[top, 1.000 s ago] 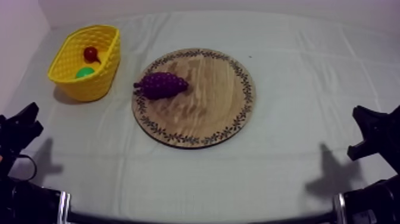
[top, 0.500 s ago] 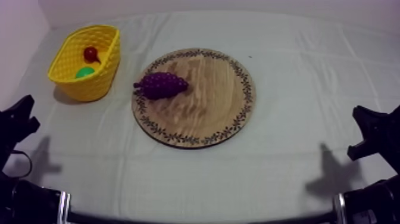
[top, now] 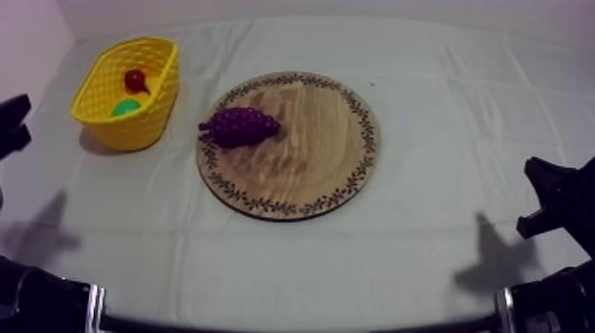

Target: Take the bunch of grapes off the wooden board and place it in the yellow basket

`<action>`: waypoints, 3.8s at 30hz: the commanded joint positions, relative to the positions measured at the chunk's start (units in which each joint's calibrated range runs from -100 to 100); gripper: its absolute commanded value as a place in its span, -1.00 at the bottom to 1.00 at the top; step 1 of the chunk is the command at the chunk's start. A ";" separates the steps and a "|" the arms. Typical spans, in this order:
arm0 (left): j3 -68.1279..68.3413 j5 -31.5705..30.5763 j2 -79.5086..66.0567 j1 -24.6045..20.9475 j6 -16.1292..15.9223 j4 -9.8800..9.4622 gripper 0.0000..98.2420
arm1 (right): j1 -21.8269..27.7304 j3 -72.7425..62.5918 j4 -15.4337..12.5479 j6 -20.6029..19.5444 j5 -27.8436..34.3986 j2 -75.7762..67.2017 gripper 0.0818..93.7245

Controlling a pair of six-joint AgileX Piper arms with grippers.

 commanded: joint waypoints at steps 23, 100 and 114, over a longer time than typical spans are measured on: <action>-54.54 20.77 48.92 8.46 -11.10 2.41 -1.00 | 0.02 -0.03 0.01 0.00 0.00 -0.01 -0.99; -51.09 19.33 93.75 20.99 -17.25 -0.93 0.96 | 0.02 -0.03 0.01 -0.01 0.00 -0.01 -0.99; -53.94 8.97 103.36 21.55 -18.85 -0.55 0.92 | 0.02 -0.03 0.01 0.03 0.00 -0.01 -0.99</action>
